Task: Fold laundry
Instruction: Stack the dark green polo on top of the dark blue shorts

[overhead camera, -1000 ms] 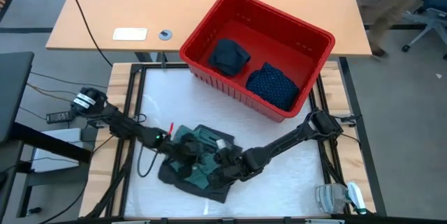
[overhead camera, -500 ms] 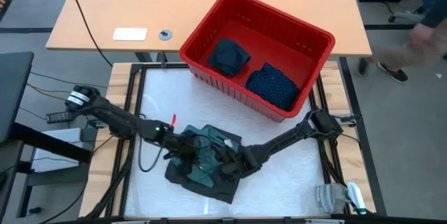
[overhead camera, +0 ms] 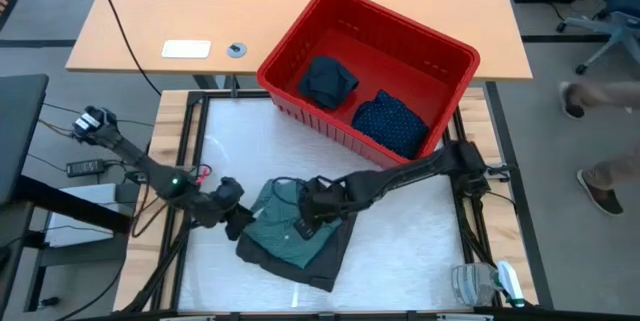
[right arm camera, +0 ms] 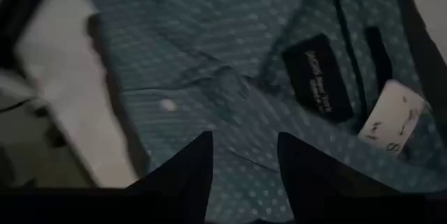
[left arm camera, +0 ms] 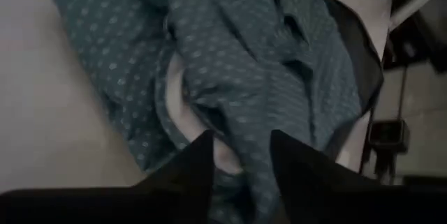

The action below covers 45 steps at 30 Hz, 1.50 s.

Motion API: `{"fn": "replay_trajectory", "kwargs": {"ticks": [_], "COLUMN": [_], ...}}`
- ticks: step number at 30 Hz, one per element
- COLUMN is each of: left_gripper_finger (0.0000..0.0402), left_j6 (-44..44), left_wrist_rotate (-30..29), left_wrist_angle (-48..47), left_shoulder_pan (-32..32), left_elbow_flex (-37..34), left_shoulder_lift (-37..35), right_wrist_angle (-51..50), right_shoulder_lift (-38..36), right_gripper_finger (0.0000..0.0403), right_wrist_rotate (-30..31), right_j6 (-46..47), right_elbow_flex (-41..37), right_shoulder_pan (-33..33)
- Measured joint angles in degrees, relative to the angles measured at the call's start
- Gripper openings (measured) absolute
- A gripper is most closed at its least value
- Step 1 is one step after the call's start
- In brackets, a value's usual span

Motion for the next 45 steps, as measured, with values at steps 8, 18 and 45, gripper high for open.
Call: {"fn": "replay_trajectory", "kwargs": {"ticks": [8, 18, 45], "left_gripper_finger": [0.029, 0.035, 0.0324], "left_j6": [-14.22, -13.4, -8.39], "left_wrist_rotate": [-1.12, -1.07, 3.3], "left_wrist_angle": [18.87, 24.36, -17.12], "left_shoulder_pan": [-1.1, 3.66, 5.29], "left_elbow_flex": [-13.47, -13.84, 2.08], "left_shoulder_lift": [1.81, 4.61, -9.67], "right_wrist_angle": [-0.21, 0.08, 0.62], "right_shoulder_lift": [-2.85, -2.76, -2.69], "right_gripper_finger": [0.0167, 0.0167, 0.0167], "right_wrist_rotate": [0.19, -0.21, -0.1], "right_j6": [-2.85, -3.3, -4.79], "right_elbow_flex": [0.07, 0.05, 0.0], "right_shoulder_pan": [-2.47, -3.02, -2.19]}}
